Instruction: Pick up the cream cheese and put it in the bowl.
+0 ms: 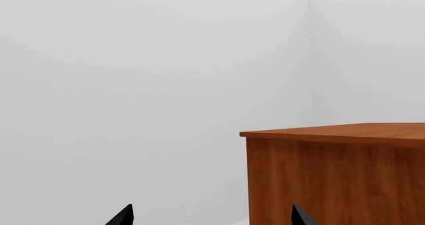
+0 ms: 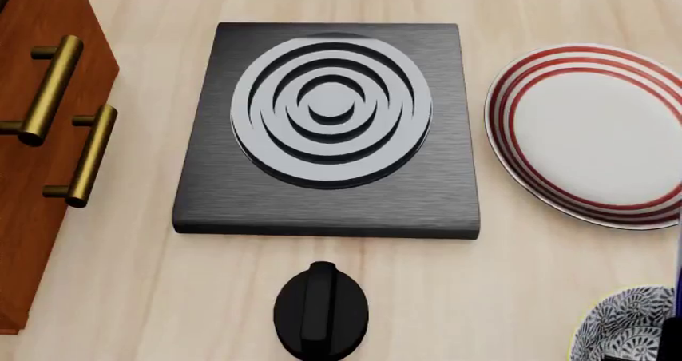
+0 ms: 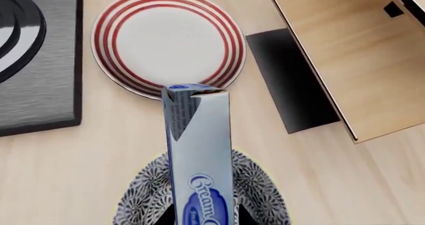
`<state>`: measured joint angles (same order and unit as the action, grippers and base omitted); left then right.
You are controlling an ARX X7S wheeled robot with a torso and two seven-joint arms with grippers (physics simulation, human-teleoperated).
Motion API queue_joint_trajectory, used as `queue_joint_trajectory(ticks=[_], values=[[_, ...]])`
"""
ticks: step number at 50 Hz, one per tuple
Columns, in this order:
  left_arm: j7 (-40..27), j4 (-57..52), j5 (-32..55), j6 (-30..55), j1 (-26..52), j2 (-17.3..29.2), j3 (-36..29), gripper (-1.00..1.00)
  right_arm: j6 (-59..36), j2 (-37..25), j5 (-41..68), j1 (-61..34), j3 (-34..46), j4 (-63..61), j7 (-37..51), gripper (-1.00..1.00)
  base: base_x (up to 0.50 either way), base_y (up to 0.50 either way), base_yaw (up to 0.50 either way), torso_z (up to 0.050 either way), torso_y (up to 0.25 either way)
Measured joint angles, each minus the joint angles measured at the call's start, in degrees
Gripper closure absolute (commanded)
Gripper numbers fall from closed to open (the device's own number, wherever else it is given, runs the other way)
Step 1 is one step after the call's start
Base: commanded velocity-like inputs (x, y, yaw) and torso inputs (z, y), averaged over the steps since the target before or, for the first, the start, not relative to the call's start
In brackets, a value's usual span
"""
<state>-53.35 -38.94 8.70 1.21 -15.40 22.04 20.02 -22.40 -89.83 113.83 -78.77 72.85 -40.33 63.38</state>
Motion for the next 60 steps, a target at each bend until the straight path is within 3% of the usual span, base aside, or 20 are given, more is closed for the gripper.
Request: queue_joint_trajectory(ticks=[60], values=[[-0.1,-0.3,-0.5,0.4,0.0,0.0,-0.2,-1.0,6.6,1.7,-5.9,6.6,4.7,3.5,-4.8,1.0,0.0,0.0,0.0,0.0,0.0]])
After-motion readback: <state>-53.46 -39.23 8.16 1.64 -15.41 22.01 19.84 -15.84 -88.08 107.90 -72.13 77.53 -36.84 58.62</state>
